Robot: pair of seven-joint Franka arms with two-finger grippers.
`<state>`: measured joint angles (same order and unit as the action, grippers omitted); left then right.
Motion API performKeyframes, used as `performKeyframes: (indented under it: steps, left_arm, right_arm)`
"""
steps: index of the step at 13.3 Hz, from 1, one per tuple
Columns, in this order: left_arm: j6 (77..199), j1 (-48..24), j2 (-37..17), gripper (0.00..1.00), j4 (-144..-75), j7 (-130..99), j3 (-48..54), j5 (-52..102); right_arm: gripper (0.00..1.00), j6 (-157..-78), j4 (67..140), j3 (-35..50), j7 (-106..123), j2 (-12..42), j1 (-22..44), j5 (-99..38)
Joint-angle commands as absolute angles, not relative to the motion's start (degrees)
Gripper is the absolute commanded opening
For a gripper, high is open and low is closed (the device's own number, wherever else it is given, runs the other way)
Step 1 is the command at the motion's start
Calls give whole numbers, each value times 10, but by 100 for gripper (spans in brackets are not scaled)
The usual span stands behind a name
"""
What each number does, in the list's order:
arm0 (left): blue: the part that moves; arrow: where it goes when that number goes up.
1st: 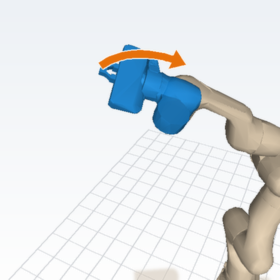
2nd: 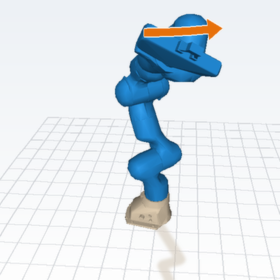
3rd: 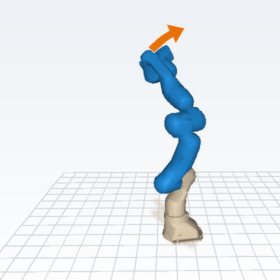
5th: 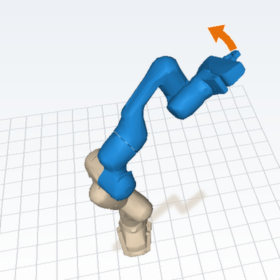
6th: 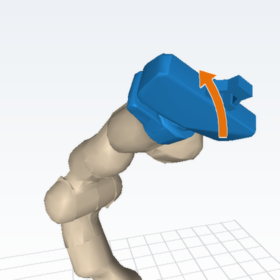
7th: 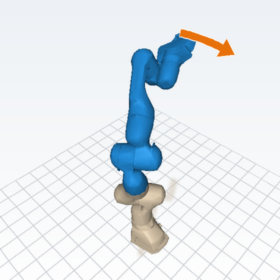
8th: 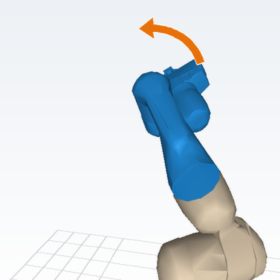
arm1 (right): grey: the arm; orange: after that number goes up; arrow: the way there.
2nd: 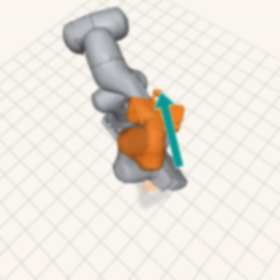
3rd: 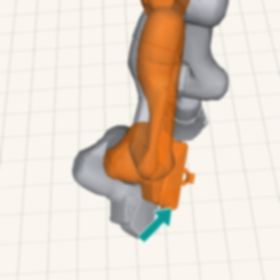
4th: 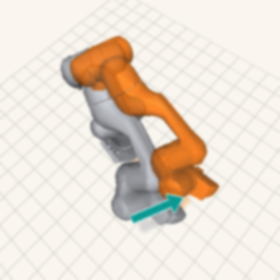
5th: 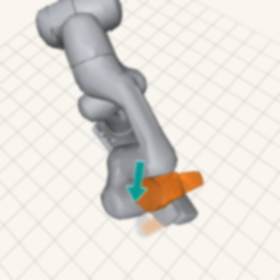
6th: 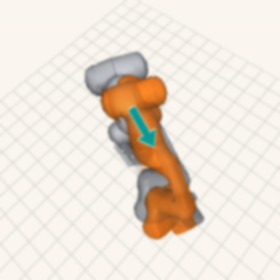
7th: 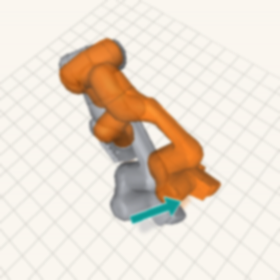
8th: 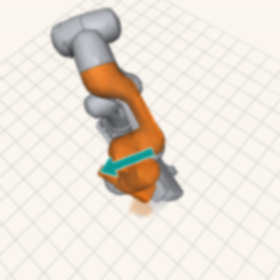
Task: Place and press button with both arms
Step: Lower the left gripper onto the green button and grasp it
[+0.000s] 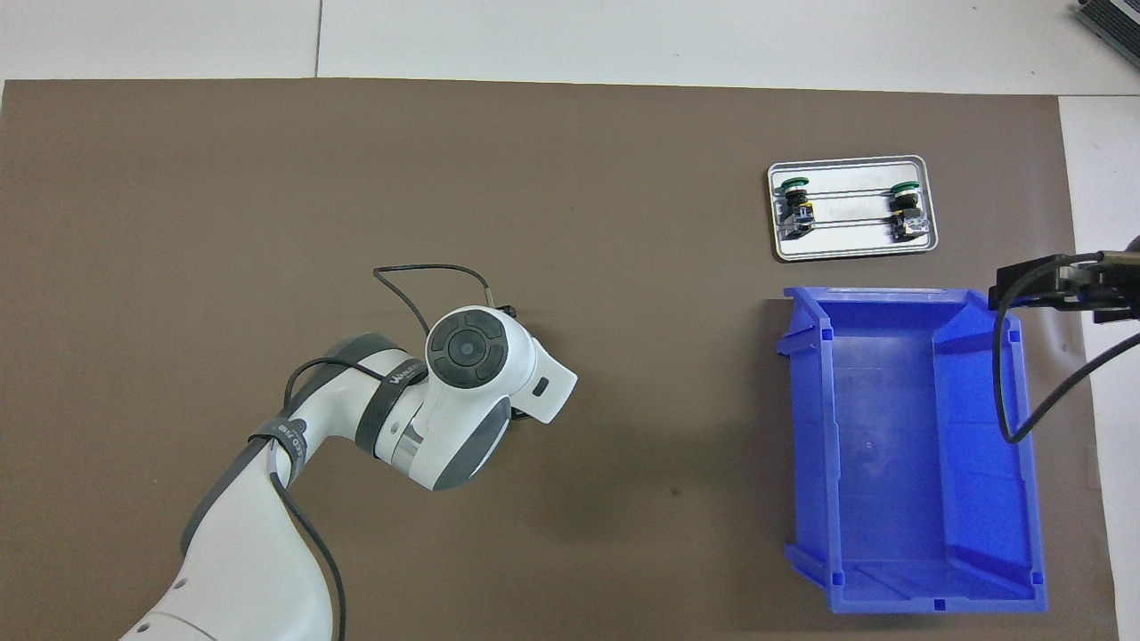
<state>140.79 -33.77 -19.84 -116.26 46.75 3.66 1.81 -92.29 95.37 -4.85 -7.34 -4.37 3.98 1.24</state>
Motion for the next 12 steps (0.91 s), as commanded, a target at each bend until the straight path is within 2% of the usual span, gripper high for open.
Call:
performKeyframes:
  steps: [1,5,12]
  left_arm:
    - [1426,-345,-192,87,-1179,475,29,11]
    - [1428,-345,-192,59,-1179,475,29,11]
    - [1429,-338,-192,40,-1179,476,28,11]
  right_arm:
    - [100,-919,966,-45,-62,-56,30,0]
    - [100,-918,966,-45,-62,-57,30,0]
    - [100,-918,967,-45,-62,-57,26,1]
